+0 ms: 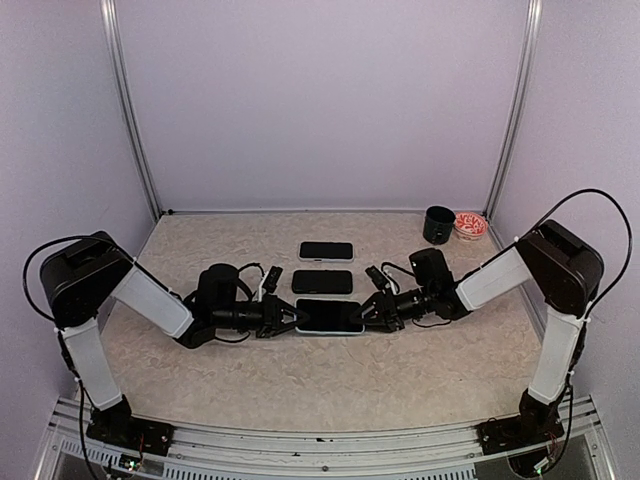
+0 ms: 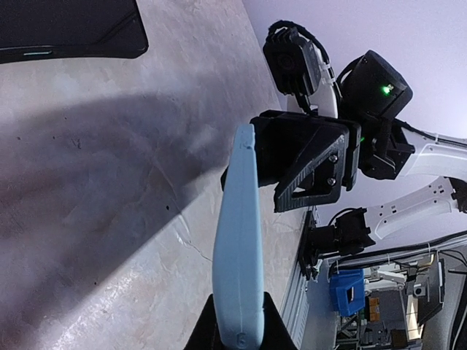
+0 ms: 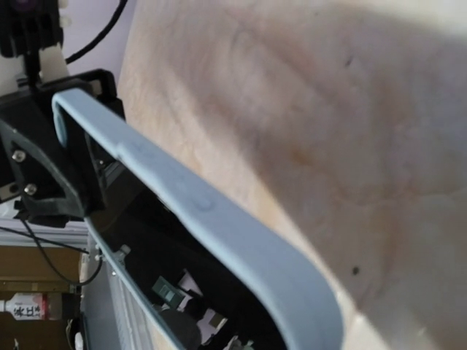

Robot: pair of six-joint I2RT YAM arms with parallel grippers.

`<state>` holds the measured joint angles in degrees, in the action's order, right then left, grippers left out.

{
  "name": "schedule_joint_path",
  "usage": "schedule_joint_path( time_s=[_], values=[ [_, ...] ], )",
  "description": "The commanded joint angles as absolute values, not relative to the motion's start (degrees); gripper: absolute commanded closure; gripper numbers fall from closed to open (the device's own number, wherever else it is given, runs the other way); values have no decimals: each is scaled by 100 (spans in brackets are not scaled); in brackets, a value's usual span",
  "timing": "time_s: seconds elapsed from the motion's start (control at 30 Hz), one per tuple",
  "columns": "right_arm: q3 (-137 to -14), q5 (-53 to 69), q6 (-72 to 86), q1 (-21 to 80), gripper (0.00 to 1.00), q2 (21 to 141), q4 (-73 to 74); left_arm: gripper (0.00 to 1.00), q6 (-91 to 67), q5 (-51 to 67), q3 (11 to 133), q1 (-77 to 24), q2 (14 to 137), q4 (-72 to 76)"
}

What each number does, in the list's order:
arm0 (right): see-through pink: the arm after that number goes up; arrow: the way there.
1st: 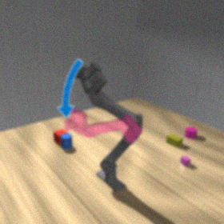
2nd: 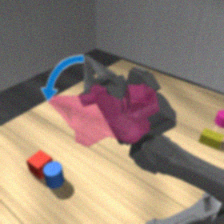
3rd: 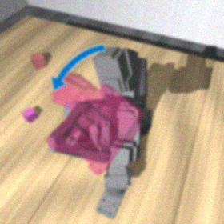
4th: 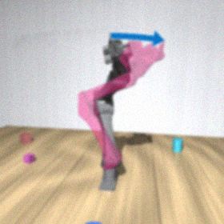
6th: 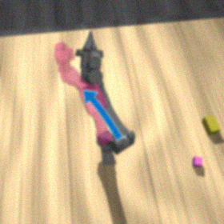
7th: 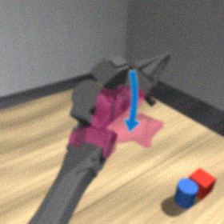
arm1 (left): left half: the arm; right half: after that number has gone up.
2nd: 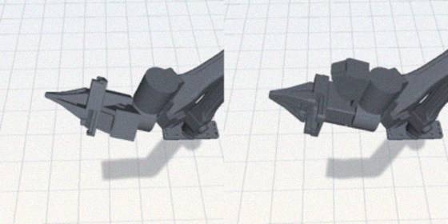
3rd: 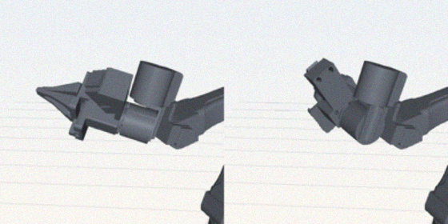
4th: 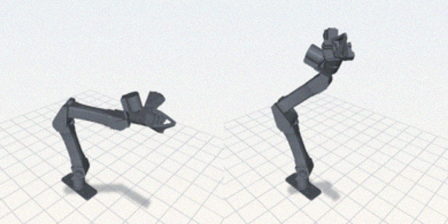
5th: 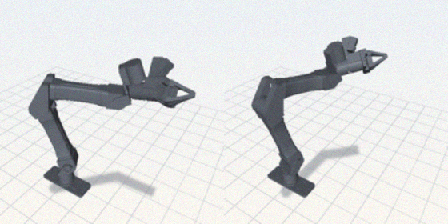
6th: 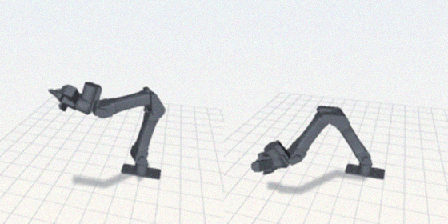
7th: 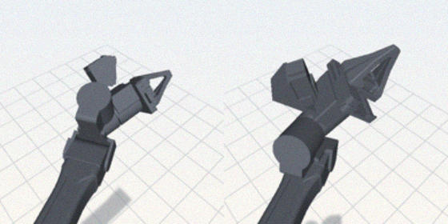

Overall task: Put the phone into the phone case
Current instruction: Place the phone with the phone case at the center of the board.

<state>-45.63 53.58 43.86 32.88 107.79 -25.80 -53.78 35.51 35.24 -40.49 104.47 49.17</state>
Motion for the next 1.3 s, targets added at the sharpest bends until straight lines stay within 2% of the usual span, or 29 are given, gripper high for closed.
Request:
schedule_joint_path(
  time_s=[0.0, 0.67, 1.07, 1.27],
  values=[
    [-4900, 5516, 4302, 3340, 54, 10864, -2914, 98, -5268, 3436, 3686, -3954, 10743, 4615],
    [-5486, 5416, 4229, 3326, 51, 11415, -2659, 92, -4970, 3388, 3984, -3679, 11449, 4377],
    [-5612, 5379, 4169, 3329, 50, 11455, -2481, 77, -4970, 3354, 4099, -3605, 11610, 4218],
    [-5592, 5375, 4162, 3327, 50, 11396, -2441, 73, -4954, 3320, 4155, -3604, 11615, 4065]
  ],
)
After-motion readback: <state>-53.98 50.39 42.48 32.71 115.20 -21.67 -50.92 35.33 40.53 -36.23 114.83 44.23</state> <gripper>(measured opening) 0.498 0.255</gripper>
